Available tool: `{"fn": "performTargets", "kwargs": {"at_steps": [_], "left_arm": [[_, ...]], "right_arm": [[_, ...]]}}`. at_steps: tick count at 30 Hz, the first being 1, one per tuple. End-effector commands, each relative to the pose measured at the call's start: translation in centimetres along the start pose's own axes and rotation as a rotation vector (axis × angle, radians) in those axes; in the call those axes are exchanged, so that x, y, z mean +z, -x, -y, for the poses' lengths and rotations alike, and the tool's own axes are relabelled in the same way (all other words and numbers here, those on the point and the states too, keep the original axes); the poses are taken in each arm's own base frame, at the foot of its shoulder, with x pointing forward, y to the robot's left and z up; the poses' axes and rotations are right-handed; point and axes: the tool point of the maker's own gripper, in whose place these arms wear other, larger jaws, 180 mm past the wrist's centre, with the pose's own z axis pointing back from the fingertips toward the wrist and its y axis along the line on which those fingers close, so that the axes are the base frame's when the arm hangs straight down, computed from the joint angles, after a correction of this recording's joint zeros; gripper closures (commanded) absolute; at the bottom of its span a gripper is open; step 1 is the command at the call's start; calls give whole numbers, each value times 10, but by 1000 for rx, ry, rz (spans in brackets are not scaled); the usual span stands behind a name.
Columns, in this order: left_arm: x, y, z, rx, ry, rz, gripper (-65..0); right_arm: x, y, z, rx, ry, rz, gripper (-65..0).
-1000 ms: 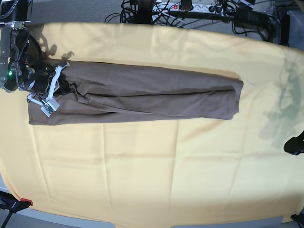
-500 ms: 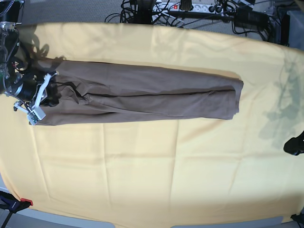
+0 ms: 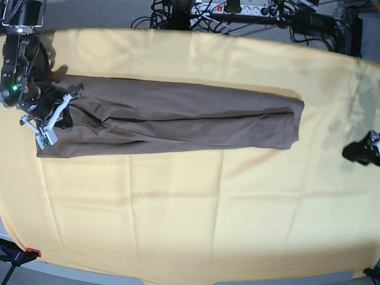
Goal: Fold the T-shirt properly
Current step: 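Grasp the end of the folded strip nearest the left gripper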
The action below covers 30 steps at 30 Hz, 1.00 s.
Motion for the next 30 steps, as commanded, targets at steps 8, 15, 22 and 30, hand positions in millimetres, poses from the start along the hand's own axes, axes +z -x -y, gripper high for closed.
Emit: {"fn": "performTargets", "kwargs": {"at_steps": [8, 15, 22, 30], "left_arm": [[-28, 42, 5, 144, 43, 44, -416], [-59, 71, 24, 258, 126, 111, -423], [-91, 74, 51, 305, 216, 144, -423], [-120, 80, 77, 342, 287, 150, -422]], "right_arm": [[5, -6, 10, 19, 26, 3, 0], [5, -8, 7, 40, 9, 13, 0], [5, -11, 5, 28, -6, 28, 0], [5, -13, 5, 28, -7, 33, 0]]}}
